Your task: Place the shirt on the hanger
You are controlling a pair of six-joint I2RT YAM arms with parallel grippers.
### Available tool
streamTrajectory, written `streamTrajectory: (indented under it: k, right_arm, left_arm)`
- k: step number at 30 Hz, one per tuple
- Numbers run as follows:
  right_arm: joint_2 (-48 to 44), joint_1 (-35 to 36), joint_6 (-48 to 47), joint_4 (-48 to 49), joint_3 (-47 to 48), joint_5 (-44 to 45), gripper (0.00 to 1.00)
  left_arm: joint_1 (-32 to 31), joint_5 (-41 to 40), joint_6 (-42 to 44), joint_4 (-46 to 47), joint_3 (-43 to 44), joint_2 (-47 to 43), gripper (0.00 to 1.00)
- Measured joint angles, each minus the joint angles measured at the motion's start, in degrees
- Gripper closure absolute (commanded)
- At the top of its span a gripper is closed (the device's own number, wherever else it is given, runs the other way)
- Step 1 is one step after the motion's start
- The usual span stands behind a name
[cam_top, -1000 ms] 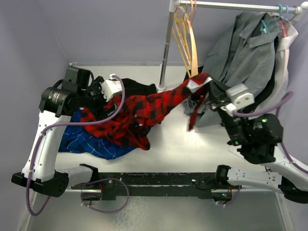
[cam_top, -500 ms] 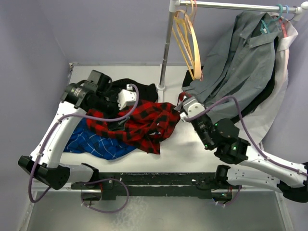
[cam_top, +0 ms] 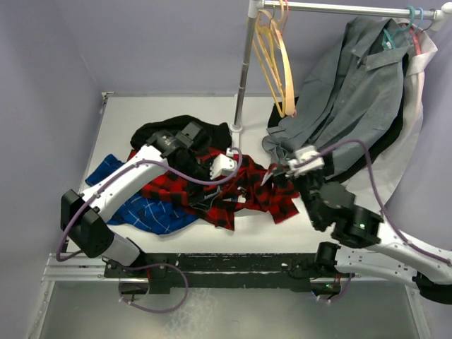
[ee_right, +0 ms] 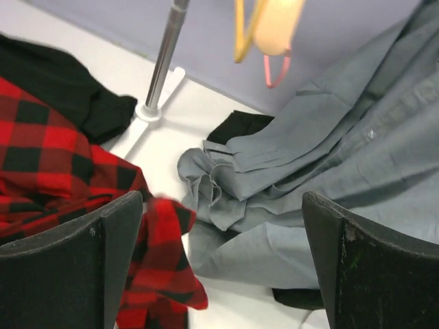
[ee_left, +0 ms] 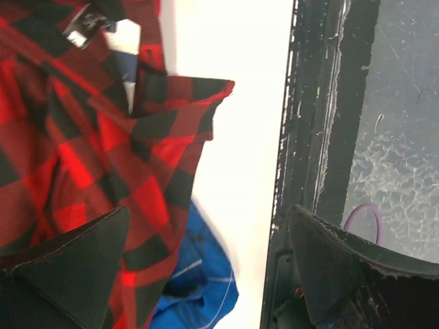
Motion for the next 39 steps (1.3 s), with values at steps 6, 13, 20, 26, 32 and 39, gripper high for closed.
streamTrajectory:
  k: [6,13,20,26,32,39]
  right_arm:
    - [-16.7,-0.1,5.7,-3.0,0.0,-1.9,0.00]
    - [-22.6,-0.6,8.7,-4.3,1.7,-4.6,0.00]
    - [-24.4,-0.6,10.7,-7.5,-0.8,-5.7,0.00]
    - [-27.6,-0.7,11.8,-8.7,-3.3,-6.4,0.00]
    - [-28.0,-0.7,12.1,-9.0,-4.6,-7.7,0.00]
    - [-26.5,-0.6,12.1,-8.0,-6.7,-9.8,0.01]
  left_arm:
    - [-6.8,-1.2,-3.3,6.3,-3.2,1.4,0.01]
    - [-13.2,-7.3,-7.6,14.5,-3.2,10.0,0.13]
    - [-14.5,-16.3,-11.2,20.3,-3.2,16.5,0.20]
    - [-14.3,-21.2,-12.3,22.4,-3.2,16.8,0.24]
    - [-14.3,-24.5,-13.2,24.0,-3.3,16.8,0.25]
    - [-14.1,-25.7,-13.3,25.3,-6.3,15.5,0.41]
